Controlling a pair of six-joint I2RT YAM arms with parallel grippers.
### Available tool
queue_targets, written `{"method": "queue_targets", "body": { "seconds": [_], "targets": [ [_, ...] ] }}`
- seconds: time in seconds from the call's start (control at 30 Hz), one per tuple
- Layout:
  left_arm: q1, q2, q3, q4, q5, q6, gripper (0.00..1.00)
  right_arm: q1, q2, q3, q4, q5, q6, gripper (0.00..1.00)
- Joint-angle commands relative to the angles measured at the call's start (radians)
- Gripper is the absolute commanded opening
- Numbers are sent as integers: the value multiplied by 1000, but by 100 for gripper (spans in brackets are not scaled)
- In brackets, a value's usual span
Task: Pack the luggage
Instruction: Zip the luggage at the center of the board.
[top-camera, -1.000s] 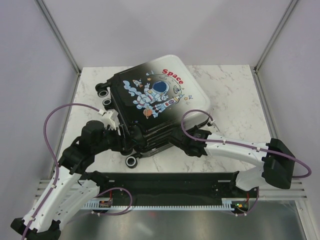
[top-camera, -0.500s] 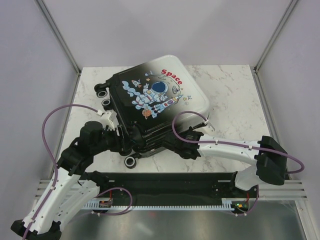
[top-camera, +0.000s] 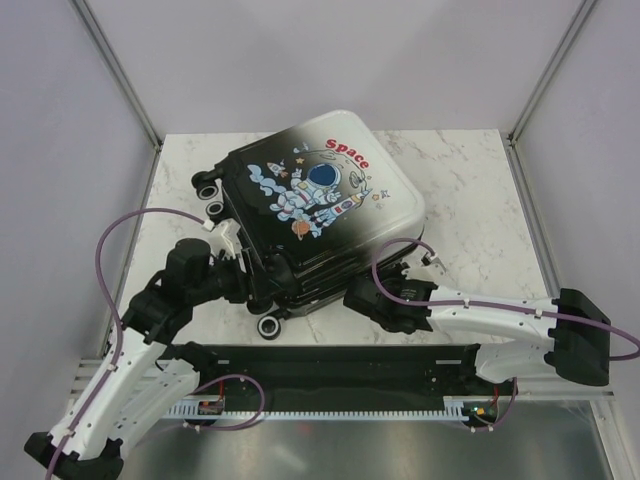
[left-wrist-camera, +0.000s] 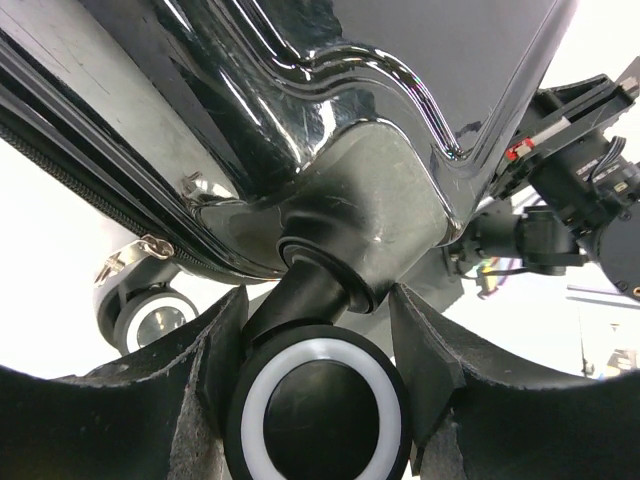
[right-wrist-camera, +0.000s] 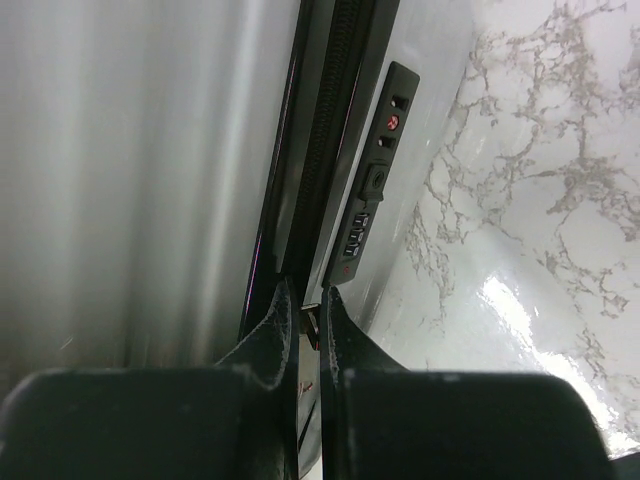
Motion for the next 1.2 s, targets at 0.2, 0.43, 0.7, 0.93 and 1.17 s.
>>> {"method": "queue_targets", "body": {
  "seconds": [0.2,0.43,0.7,0.93,1.17],
  "targets": [
    [-110,161,11,455,83,-99,2,-62,-123,-25,185,-169,25,0],
    [-182,304,98,496,11,-60,2,-266,-161,-80,234,-241,-143,0],
    [-272,454,179,583,2,-74,2,-483,-163,-99,314,-337,-367,0],
    [-299,519,252,588,-35,-50,2,-514,-143,-65,340,-448,-443,0],
    [-299,556,264,594,-49,-57,2,-351,-135,-67,351,-423,-329,0]
  ]
}}
